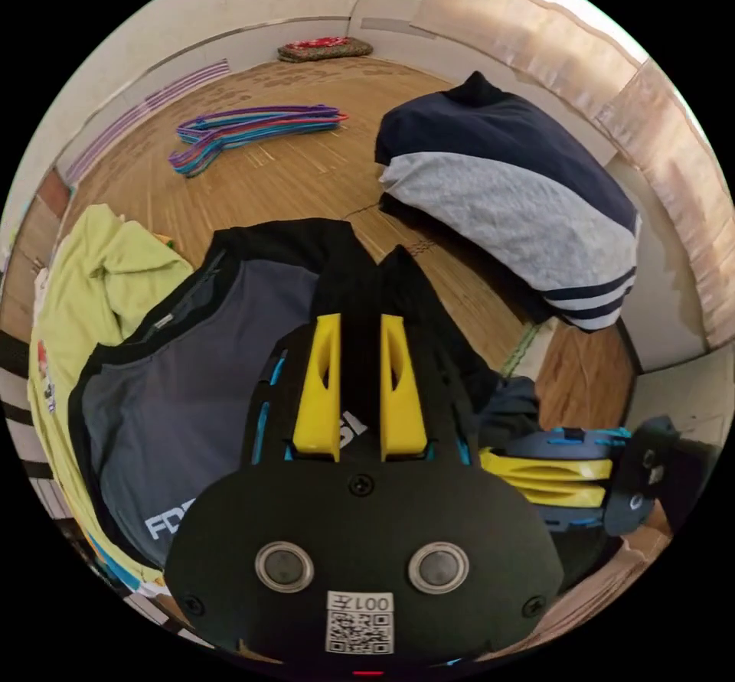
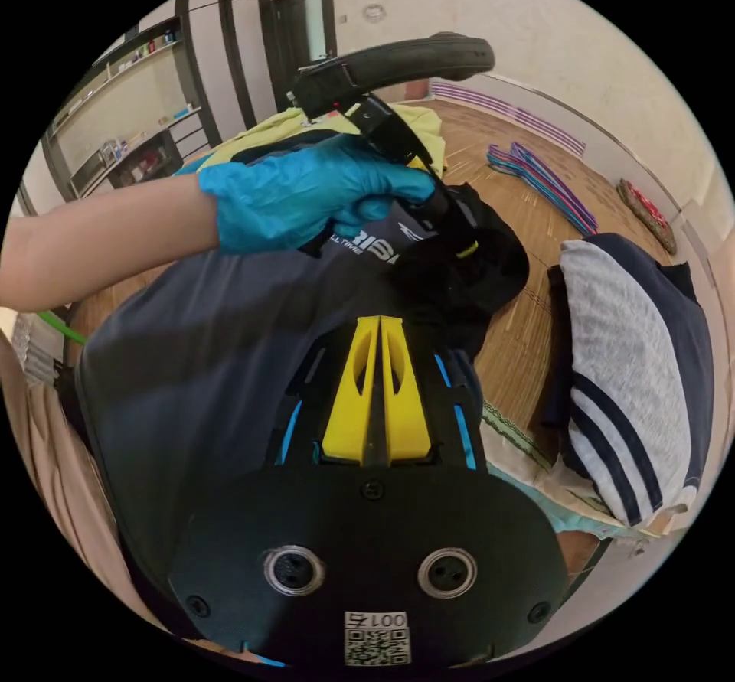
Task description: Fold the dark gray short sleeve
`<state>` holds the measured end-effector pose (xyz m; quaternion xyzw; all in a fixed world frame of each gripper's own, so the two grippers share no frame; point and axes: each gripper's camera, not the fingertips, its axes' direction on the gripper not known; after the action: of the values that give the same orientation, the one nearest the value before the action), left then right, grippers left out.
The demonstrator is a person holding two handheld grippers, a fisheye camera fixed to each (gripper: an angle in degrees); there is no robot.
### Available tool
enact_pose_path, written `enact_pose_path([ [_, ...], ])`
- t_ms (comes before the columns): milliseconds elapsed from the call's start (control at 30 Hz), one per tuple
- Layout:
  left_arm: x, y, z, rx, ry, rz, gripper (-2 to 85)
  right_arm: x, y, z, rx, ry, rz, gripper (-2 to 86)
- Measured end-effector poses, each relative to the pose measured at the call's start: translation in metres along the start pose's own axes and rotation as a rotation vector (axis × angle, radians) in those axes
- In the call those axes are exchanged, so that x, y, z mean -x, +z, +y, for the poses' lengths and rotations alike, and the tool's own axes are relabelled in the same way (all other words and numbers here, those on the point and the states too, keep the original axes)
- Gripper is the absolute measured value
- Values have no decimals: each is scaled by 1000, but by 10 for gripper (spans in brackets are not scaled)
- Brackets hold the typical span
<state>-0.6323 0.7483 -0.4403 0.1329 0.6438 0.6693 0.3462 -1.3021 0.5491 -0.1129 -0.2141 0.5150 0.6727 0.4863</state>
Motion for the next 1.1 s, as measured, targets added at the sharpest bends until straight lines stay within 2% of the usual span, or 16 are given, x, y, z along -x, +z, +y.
enact_pose_path([
  [167, 6, -18, 17, -77, -30, -17, -10, 14, -6, 5, -37, 3, 60, 32],
  [300, 25, -46, 43, -161, -103, -26, -11, 20, -12, -2, -99, 15, 196, 71],
  [367, 34, -56, 55, -191, -140, -44, -11, 23, -9, -9, -99, -4, 180, 79],
  [600, 64, -50, 88, -121, -240, -51, -11, 49, 20, -29, -68, -143, 270, 80],
  [800, 68, -39, 99, -76, -243, -39, -10, 47, 20, -41, -56, -162, 239, 67],
  [967, 75, -36, 100, -63, -263, -14, -9, 30, 32, -46, 44, -143, 136, 30],
  [1100, 79, -38, 100, -65, -260, -17, -9, 40, 10, -37, -28, -210, 123, 15],
])
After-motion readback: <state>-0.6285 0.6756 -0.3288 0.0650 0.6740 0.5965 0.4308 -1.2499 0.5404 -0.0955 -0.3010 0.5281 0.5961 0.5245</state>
